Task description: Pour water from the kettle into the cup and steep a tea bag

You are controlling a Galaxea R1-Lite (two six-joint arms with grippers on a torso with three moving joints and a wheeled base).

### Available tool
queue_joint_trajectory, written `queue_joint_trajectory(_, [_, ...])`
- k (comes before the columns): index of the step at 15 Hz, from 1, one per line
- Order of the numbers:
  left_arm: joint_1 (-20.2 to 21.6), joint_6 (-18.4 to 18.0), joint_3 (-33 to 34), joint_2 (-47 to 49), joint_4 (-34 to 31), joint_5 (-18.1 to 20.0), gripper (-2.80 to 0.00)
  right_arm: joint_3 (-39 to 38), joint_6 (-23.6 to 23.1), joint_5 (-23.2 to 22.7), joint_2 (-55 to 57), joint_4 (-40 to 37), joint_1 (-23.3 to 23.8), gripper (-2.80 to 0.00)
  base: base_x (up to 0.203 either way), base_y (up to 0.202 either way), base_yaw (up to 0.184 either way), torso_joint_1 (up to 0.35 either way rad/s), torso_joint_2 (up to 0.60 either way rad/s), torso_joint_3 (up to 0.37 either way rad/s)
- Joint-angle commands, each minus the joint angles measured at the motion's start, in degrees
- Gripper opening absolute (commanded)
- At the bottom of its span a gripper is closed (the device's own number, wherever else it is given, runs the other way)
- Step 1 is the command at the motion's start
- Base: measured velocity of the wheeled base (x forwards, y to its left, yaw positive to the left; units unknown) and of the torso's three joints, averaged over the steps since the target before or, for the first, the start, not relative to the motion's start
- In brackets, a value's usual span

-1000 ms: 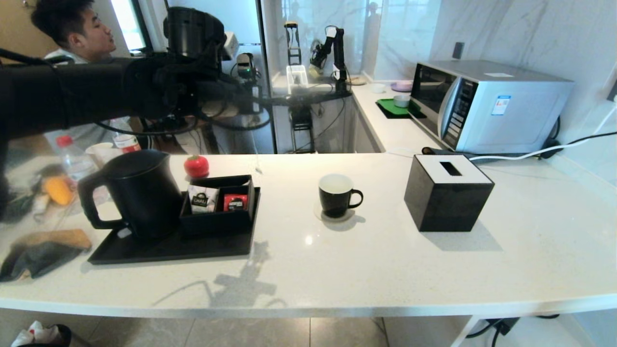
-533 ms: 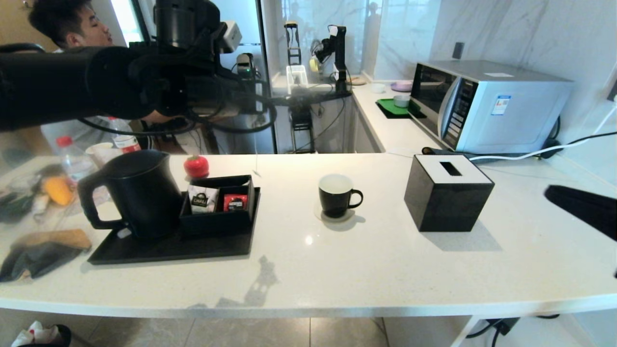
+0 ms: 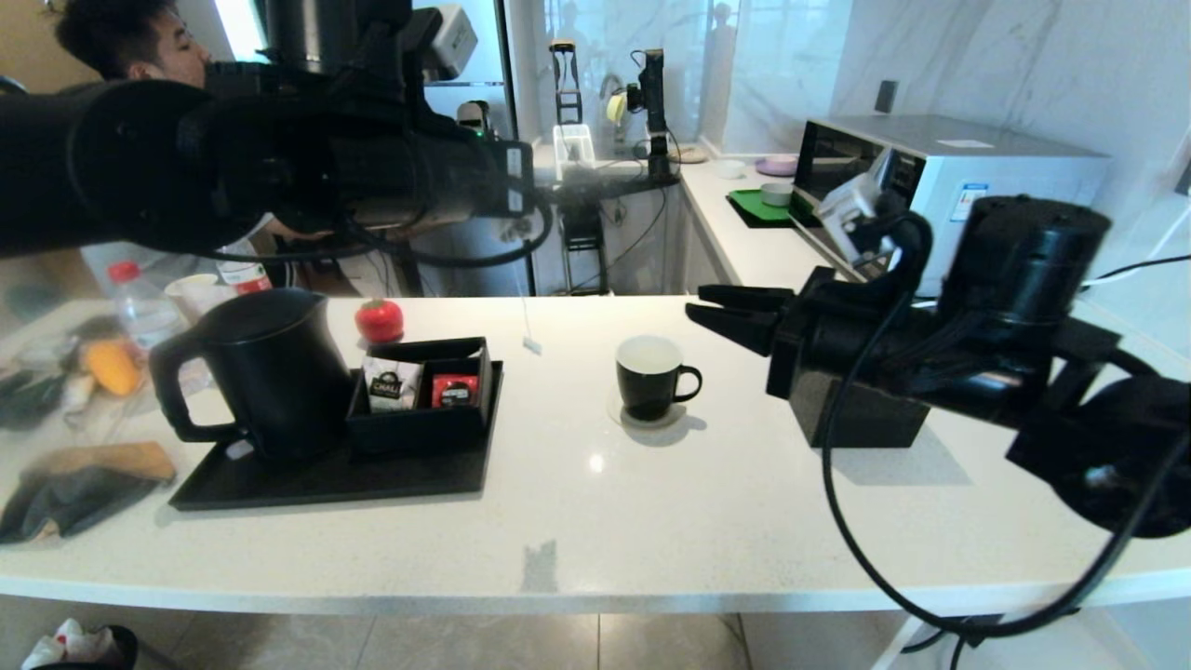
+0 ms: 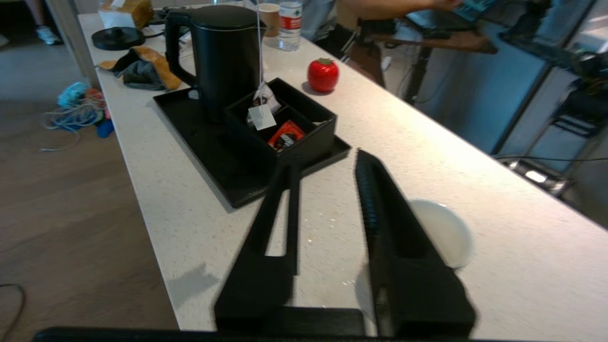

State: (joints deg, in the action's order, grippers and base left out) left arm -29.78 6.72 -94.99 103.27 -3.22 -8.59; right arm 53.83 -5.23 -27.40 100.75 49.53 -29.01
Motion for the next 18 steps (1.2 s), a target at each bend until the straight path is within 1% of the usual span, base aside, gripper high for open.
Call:
queue_joint_trajectory(1, [-1.0,0.1,0.2,-0.9,0.0,-0.2,-2.8,2.6,3.2,-0.3,8.0,3.3,-2.4,0.0,0.0,0.0,0.0,0.0,0.0,0.0])
queue_joint_trajectory(3, [-2.0,0.1,0.2,-0.9,0.0,-0.9,-2.8,4.4,5.7,-0.2,11.7,7.9,-3.3,0.0,0.0,0.0,0.0,0.0,0.0,0.0])
queue_joint_trajectory(5, [-3.2,0.1,0.2,-1.0,0.1,-1.2,-2.8,6.3,6.3,-0.2,14.8,9.6,-4.5,0.0,0.0,0.0,0.0,0.0,0.0,0.0])
queue_joint_trajectory(9, [-4.6,0.1,0.2,-1.2,0.1,-1.2,-2.8,12.1,6.5,-0.1,18.1,9.4,-6.4,0.0,0.0,0.0,0.0,0.0,0.0,0.0])
queue_joint_trajectory(12, [-5.2,0.1,0.2,-1.3,0.1,-1.2,-2.8,16.0,7.6,-0.1,19.6,9.2,-7.8,0.0,0.0,0.0,0.0,0.0,0.0,0.0])
queue_joint_trajectory(16, [-6.4,0.1,0.2,-1.6,0.1,-1.2,-2.8,19.8,8.1,-0.2,21.4,9.1,-9.0,0.0,0.0,0.0,0.0,0.0,0.0,0.0])
queue_joint_trajectory(18, [-6.8,0.1,0.2,-1.8,0.1,-1.2,-2.8,20.9,9.9,-0.2,21.5,9.4,-9.6,0.0,0.0,0.0,0.0,0.0,0.0,0.0])
